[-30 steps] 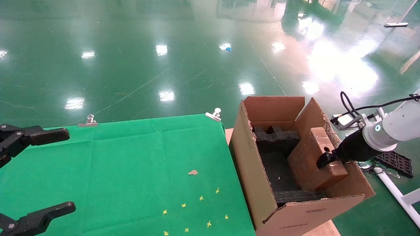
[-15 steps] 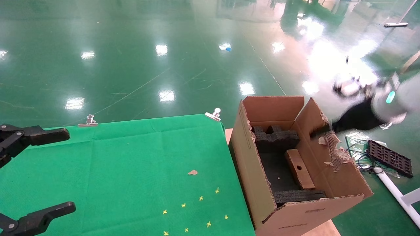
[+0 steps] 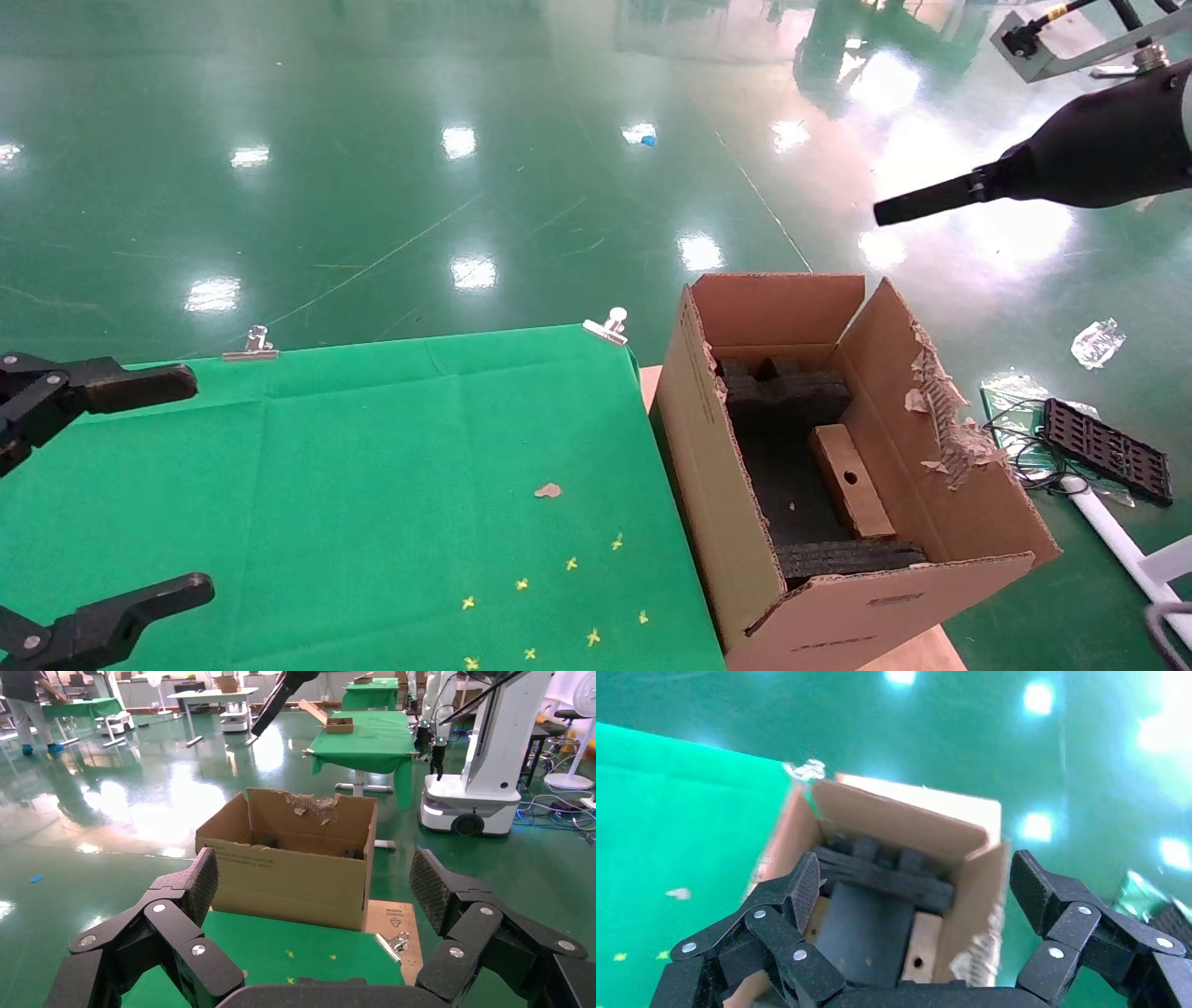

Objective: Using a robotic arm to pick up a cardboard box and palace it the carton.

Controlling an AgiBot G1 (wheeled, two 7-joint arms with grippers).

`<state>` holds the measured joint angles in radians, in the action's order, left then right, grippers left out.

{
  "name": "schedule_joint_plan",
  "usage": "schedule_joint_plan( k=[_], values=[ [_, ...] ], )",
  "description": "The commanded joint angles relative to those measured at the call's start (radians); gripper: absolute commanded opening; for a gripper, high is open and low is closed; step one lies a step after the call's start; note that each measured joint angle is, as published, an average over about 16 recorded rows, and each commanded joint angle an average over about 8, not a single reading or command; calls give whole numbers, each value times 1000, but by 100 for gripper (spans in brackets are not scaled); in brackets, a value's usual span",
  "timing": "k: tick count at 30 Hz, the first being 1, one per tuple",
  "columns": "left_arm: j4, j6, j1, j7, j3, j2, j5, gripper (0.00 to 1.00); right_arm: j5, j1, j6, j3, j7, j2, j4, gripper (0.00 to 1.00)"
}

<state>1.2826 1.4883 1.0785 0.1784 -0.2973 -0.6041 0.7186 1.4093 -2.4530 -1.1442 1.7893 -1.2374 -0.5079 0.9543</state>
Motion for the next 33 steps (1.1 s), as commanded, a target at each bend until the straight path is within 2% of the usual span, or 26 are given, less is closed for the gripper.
schedule_joint_plan(
  k=[1, 5, 8, 33],
  values=[
    [0, 0, 0, 0, 0, 0, 0, 100, 13, -23, 17, -1, -26, 28, 64, 100],
    [0, 0, 0, 0, 0, 0, 0, 100, -2, 2, 19, -52, -7, 43, 118, 100],
    [-1, 0, 0, 0, 0, 0, 0, 100, -31, 60, 3, -114, 37, 37, 126, 100],
    [-1, 0, 1, -1, -2, 1, -1, 100, -326, 662, -159, -751, 499, -27, 219, 100]
  ],
)
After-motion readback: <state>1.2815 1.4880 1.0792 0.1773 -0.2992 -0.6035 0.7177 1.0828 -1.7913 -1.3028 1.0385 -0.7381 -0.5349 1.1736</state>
